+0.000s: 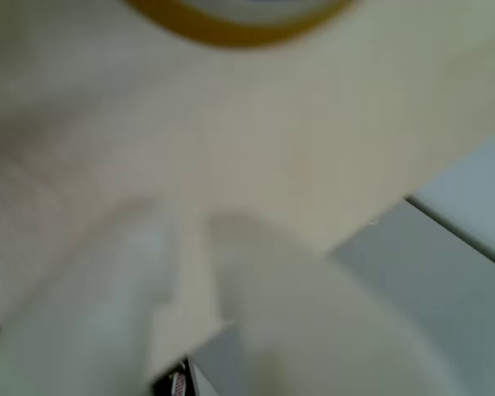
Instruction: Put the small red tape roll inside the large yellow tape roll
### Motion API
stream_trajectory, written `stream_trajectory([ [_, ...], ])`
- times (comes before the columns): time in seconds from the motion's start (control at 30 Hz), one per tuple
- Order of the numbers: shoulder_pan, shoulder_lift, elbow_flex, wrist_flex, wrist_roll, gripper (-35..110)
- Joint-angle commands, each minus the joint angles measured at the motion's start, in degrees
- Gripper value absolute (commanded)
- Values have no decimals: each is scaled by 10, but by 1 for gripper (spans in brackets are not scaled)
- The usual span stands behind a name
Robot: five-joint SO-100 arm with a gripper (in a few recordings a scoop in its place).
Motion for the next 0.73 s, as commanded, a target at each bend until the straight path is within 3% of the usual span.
stream_trajectory([
  [0.0, -4, 94, 77, -4, -11, 0],
  [0.27, 4, 120, 137, 21, -10, 0],
  [0.47, -78, 120, 137, 21, -10, 0],
  [0.7, -35, 120, 137, 21, -5, 0],
])
